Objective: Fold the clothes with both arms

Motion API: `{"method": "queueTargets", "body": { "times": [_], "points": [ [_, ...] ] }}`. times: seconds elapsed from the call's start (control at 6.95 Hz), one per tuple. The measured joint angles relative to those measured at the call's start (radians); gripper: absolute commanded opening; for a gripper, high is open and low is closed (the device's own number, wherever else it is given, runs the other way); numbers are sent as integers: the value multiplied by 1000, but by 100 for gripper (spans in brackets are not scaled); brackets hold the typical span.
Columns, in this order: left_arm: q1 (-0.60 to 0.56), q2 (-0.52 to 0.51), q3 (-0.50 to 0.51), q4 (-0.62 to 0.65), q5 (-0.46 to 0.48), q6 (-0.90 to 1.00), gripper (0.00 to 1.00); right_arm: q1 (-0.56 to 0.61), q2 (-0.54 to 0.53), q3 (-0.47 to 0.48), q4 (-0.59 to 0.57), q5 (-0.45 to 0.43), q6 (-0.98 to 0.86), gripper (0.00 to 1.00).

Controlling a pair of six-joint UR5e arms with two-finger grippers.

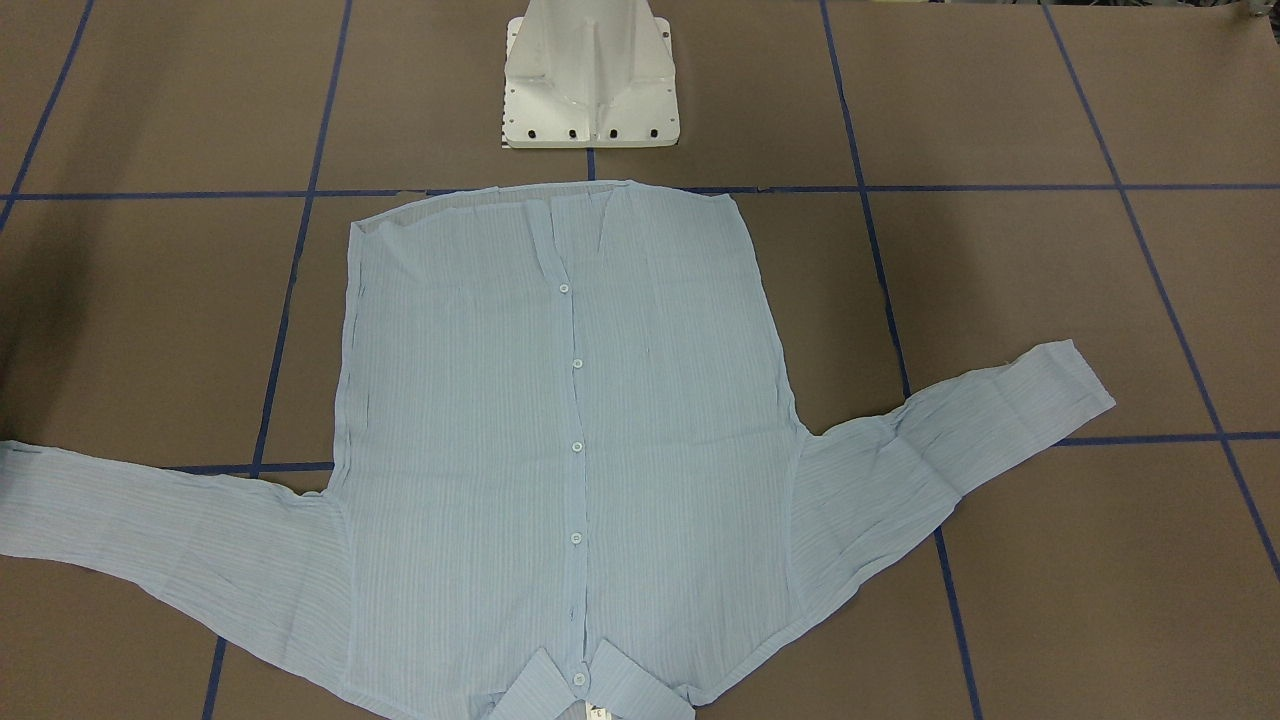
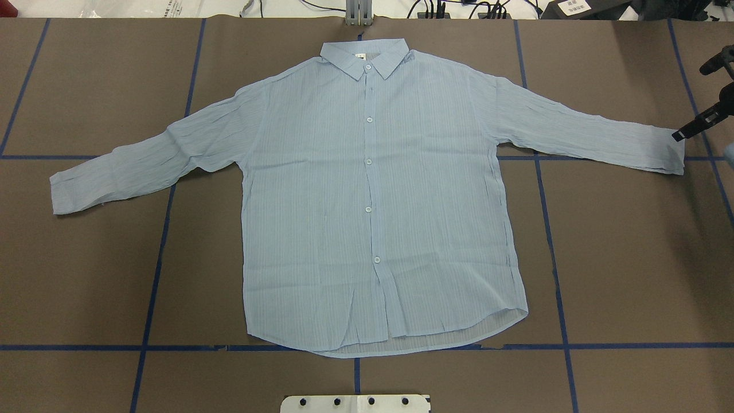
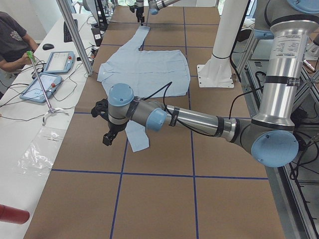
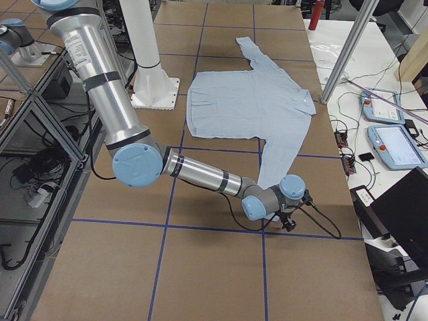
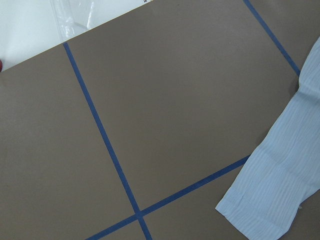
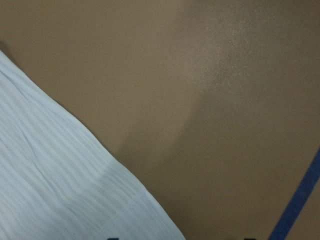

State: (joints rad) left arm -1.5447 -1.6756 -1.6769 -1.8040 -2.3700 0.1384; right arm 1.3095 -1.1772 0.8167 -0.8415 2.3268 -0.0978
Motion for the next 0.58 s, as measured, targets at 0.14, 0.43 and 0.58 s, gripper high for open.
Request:
{"method": "queueTargets", "body": {
  "times": [0.14,0.43,0.58],
  "points": [
    [0,-3,0,0,0,0,100,-10,0,-1,-10,2,0,77],
    [0,-5,-1,0,0,0,100,-19,0,-2,-28,5,0,62],
    [0,-7,-1,0,0,0,100,-21,0,-1,-35,8,-1,47]
  ]
}}
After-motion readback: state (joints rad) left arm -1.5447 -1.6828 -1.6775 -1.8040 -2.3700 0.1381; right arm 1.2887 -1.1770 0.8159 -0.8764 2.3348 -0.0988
